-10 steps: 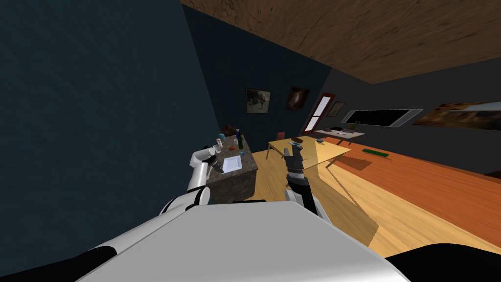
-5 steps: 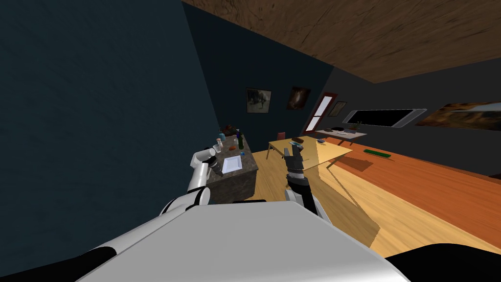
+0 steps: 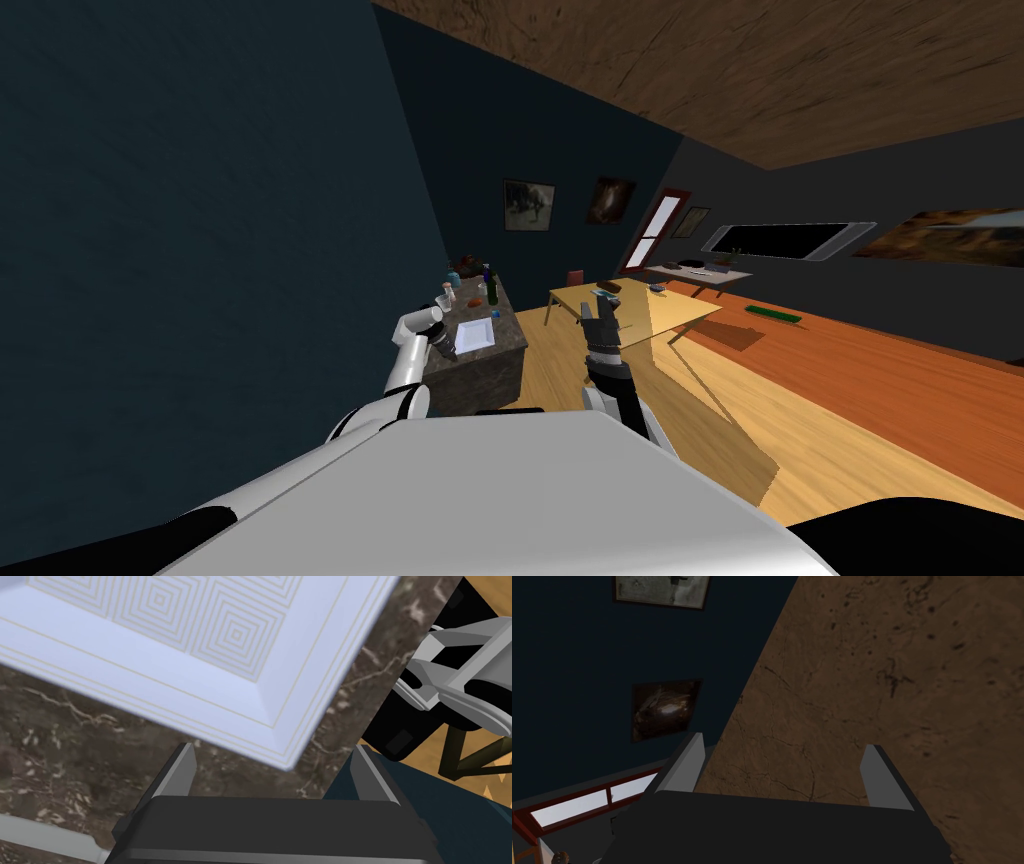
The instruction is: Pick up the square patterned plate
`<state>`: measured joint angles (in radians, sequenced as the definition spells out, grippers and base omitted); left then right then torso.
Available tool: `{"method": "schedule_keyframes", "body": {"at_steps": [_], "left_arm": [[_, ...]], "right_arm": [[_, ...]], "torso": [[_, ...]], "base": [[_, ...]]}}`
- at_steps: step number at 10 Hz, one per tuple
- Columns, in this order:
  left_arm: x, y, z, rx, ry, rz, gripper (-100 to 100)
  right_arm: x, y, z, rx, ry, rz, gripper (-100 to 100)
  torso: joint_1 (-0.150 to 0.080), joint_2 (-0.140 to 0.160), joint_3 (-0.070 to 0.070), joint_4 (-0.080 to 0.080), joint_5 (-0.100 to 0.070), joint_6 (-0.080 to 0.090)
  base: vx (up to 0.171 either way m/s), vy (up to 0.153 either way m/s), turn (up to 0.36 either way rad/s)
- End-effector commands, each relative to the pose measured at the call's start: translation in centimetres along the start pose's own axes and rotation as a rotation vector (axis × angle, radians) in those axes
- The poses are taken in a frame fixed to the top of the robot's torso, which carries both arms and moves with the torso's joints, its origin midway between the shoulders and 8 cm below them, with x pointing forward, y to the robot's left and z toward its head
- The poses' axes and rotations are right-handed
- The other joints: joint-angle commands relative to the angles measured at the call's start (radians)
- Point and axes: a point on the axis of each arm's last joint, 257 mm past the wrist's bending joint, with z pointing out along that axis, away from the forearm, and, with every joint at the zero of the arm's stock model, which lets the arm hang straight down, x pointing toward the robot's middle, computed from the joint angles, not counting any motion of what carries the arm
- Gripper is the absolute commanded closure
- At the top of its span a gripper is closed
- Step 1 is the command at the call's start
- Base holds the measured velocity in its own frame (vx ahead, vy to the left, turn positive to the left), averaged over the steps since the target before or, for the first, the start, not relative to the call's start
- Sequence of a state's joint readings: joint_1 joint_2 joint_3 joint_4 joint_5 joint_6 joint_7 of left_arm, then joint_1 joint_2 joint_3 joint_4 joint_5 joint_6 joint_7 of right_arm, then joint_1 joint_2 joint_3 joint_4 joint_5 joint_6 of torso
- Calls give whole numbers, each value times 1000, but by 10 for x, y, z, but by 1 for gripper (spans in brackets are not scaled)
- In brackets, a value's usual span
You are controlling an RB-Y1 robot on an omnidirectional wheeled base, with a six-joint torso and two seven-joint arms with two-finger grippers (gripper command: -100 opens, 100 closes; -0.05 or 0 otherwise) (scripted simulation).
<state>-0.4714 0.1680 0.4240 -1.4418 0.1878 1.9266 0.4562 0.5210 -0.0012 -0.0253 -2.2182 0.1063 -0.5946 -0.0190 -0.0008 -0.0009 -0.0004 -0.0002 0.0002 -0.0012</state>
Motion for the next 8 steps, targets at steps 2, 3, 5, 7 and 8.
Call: {"method": "schedule_keyframes", "body": {"at_steps": [2, 3, 5, 7, 8], "left_arm": [[0, -1, -1, 2, 0, -1, 100], [-1, -1, -1, 2, -1, -1, 100], [-1, -1, -1, 1, -2, -1, 100], [8, -14, -9, 52, 20, 5, -100], [14, -22, -14, 84, 32, 8, -100]], "right_arm": [[0, 0, 0, 0, 0, 0, 0], [0, 0, 0, 0, 0, 0, 0], [0, 0, 0, 0, 0, 0, 0], [0, 0, 0, 0, 0, 0, 0], [0, 0, 0, 0, 0, 0, 0]], "torso": [[0, 0, 0, 0, 0, 0], [-1, 0, 0, 0, 1, 1], [0, -3, -2, -1, 1, 2], [0, -3, -2, -1, 1, 2], [-1, -3, -2, -1, 1, 2]], "base": [[0, 2, 5], [0, 0, 0], [0, 0, 0], [-7, -3, -2], [-29, -13, -14]]}}
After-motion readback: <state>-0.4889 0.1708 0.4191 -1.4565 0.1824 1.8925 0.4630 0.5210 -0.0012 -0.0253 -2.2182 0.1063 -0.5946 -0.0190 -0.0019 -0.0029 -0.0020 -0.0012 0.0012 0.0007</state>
